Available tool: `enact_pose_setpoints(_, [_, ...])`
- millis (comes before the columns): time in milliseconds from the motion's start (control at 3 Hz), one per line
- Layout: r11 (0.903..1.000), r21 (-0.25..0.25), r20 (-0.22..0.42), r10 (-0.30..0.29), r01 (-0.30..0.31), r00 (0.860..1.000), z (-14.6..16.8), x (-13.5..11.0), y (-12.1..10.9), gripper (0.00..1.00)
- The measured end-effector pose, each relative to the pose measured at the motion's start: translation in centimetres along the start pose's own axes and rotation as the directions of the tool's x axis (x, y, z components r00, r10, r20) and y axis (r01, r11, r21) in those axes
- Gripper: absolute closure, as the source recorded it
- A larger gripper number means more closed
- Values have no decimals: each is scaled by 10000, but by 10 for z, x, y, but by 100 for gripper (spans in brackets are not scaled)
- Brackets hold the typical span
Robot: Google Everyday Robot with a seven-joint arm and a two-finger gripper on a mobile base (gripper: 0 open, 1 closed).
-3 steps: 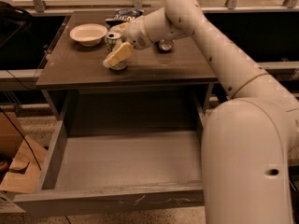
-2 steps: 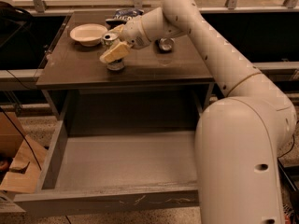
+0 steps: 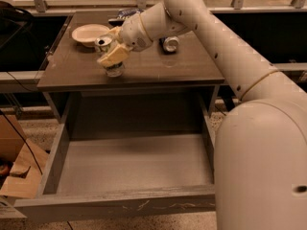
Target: Place 7up can into top drawer
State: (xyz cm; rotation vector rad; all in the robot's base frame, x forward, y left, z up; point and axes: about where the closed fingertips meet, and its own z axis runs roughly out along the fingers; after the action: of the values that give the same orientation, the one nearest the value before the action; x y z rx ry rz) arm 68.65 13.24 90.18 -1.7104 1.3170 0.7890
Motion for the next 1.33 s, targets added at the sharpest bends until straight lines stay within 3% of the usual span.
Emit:
enact_pose_setpoints(333, [9975,-465,37,-523,524,9986,-11,-26,51,100])
enact_pose_setpoints(667, [9863,-1122,362,-1175,1209,9924,-25,-36,97,100])
enact_pose_setpoints(1000, [9771,-1432,644,-1496,1575,9866,-31,-28,144,100])
enact_pose_setpoints(1333, [9828,-1551,1046,-846,1003,9909,-16,5,188,100])
